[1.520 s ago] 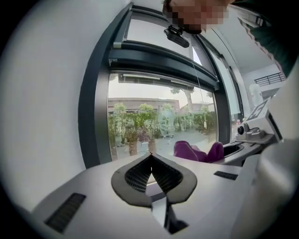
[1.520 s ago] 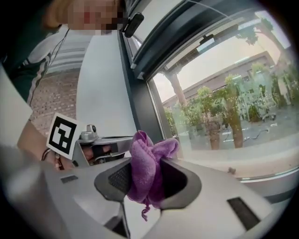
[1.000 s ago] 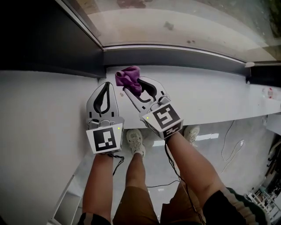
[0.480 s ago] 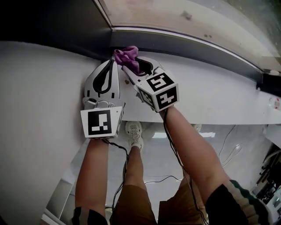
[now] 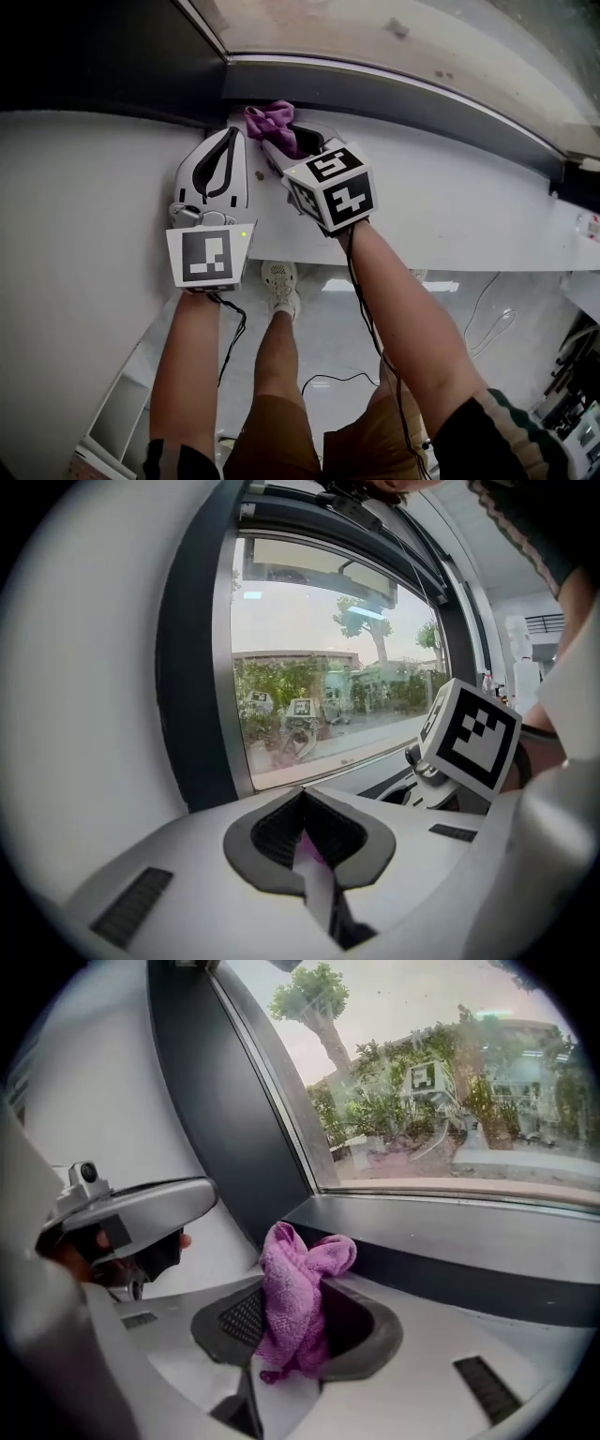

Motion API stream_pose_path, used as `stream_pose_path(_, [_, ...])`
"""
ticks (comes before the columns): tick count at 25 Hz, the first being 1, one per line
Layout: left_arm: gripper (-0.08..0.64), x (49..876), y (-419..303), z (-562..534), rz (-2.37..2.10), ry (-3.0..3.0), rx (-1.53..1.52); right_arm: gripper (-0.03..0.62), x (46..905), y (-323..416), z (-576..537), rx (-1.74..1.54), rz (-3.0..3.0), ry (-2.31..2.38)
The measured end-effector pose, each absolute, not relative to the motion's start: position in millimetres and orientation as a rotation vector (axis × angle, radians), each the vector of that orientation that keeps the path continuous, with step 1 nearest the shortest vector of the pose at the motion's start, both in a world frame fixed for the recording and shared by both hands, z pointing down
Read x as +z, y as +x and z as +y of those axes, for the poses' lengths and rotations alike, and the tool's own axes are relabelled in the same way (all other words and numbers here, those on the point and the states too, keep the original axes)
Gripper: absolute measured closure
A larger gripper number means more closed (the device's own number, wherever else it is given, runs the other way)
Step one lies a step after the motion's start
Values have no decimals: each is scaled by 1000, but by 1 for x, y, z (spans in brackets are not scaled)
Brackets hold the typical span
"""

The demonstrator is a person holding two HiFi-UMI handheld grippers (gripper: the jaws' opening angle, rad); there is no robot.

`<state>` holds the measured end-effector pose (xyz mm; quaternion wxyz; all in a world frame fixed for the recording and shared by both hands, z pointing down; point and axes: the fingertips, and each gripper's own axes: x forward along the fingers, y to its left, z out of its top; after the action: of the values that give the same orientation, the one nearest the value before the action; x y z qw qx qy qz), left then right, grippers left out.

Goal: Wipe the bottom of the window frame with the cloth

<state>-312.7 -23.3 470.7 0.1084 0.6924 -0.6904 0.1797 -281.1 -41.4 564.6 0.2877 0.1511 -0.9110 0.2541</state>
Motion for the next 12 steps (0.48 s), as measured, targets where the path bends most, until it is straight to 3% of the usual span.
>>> stream_pose_path(12, [551,479,-269,-46,-1955,2058,560,439,567,-228,-64,708,-2393,455])
